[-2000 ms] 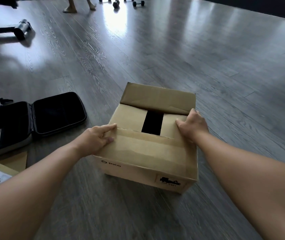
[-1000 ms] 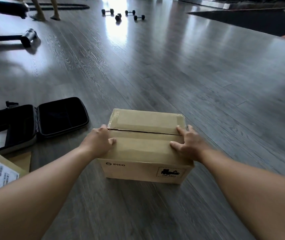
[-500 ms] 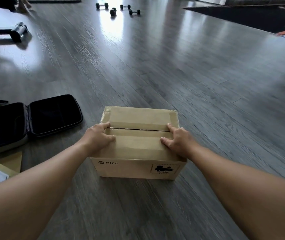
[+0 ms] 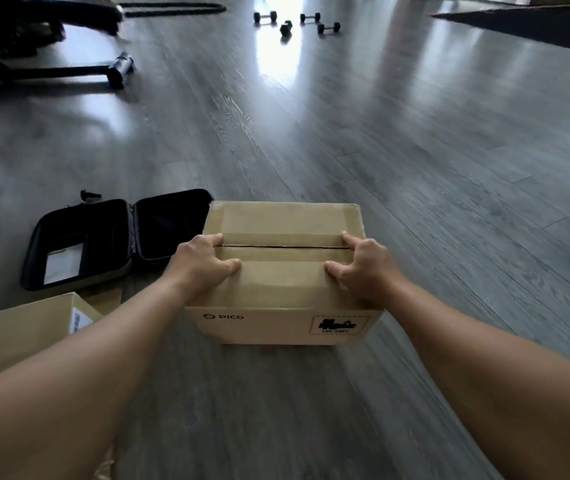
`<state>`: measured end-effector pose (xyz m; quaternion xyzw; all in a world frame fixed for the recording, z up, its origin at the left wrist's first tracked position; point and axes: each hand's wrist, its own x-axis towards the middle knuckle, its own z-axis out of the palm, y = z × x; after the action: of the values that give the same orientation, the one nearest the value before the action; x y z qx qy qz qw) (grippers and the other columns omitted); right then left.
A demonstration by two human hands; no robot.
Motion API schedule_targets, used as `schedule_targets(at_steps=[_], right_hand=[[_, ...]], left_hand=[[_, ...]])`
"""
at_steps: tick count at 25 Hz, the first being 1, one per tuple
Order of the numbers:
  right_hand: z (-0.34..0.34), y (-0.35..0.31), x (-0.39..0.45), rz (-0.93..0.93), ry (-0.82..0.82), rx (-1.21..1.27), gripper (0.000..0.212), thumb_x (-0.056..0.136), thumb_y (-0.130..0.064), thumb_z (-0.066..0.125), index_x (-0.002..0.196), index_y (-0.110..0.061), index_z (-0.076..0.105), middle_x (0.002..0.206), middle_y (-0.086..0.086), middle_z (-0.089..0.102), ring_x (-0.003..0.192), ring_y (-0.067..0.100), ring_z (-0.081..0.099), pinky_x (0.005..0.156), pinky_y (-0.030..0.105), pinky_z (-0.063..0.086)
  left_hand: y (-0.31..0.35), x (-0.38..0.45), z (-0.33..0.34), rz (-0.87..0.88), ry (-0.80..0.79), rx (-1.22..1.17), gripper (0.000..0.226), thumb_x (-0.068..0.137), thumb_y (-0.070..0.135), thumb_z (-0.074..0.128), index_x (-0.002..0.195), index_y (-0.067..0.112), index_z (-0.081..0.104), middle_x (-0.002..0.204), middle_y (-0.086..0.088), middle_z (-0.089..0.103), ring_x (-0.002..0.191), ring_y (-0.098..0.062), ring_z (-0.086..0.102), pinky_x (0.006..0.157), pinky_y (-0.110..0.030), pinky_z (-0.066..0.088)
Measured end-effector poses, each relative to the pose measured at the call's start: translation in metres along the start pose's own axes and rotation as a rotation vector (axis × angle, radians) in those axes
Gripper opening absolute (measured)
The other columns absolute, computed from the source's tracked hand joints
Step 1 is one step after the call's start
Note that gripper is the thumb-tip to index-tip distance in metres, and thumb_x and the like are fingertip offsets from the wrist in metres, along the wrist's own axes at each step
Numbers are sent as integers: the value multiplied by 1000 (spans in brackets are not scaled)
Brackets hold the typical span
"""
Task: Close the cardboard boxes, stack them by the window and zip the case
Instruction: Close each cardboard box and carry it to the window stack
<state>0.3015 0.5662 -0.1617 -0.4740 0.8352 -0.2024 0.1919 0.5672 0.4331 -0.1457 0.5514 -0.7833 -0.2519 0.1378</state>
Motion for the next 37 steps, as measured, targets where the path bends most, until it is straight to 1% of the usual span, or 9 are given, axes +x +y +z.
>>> schedule_targets(at_steps=[4, 7, 11, 16, 19, 21, 24, 30, 37], right_hand=[[-30, -63, -11, -40, -58, -53, 95, 80, -65, 67, 157, -26, 29, 143, 15, 45, 128, 32, 50, 104, 43, 43], [-76, -113, -31, -52, -89, -34, 94, 76, -65, 69, 155, -26, 34, 134, 13, 49, 123, 31, 52, 99, 40, 44], [-174, -200, -64, -135, -119, -41, 88, 72, -67, 72, 145, -26, 47, 126, 10, 55, 119, 29, 54, 96, 38, 46], [-298, -305, -104, -278, -164, -79, 91, 67, -72, 69, 144, -28, 49, 126, 9, 59, 119, 28, 56, 94, 38, 47], [-357, -378, -136, -392, -238, -85, 98, 61, -75, 63, 146, -28, 47, 123, 10, 58, 120, 30, 55, 97, 38, 46], [-381, -424, -161, -476, -281, -95, 98, 65, -73, 66, 149, -27, 44, 124, 10, 56, 121, 31, 53, 100, 40, 44], [-396, -481, -207, -608, -343, -143, 100, 69, -72, 67, 153, -28, 37, 128, 12, 55, 123, 32, 53, 103, 40, 42], [-380, -597, -351, -864, -475, -201, 107, 61, -80, 55, 153, -29, 35, 130, 10, 55, 123, 30, 54, 101, 40, 44], [-316, -705, -569, -1152, -630, -253, 92, 74, -70, 67, 150, -25, 41, 129, 10, 57, 123, 29, 53, 100, 39, 47]], left_hand=[[1, -19, -67, -71, -6, 18, 73, 82, 49, 71, 146, 21, 49, 140, -8, 57, 129, -30, 51, 103, -37, 42], [20, -45, -132, -91, -20, 10, 79, 84, 52, 69, 149, 18, 43, 143, -10, 55, 132, -29, 50, 105, -39, 41], [65, -89, -254, -140, 6, -25, 82, 82, 54, 71, 149, 16, 43, 144, -9, 54, 133, -27, 49, 106, -37, 41], [132, -158, -398, -231, 114, -49, 73, 80, 52, 73, 139, 15, 54, 132, -11, 63, 124, -29, 56, 95, -28, 41], [160, -216, -478, -331, 227, -49, 66, 78, 54, 73, 131, 16, 60, 126, -12, 66, 118, -31, 60, 92, -31, 46], [166, -260, -524, -393, 291, -25, 71, 77, 57, 71, 135, 18, 57, 128, -11, 65, 119, -30, 60, 91, -32, 46], [165, -331, -577, -498, 359, -6, 84, 79, 60, 69, 148, 20, 45, 139, -10, 59, 126, -29, 56, 98, -35, 46], [122, -517, -659, -708, 521, -19, 85, 79, 59, 71, 150, 22, 42, 140, -10, 58, 125, -27, 57, 96, -34, 46], [64, -770, -706, -955, 646, -56, 87, 80, 64, 65, 151, 22, 38, 142, -12, 56, 128, -30, 54, 99, -39, 46]])
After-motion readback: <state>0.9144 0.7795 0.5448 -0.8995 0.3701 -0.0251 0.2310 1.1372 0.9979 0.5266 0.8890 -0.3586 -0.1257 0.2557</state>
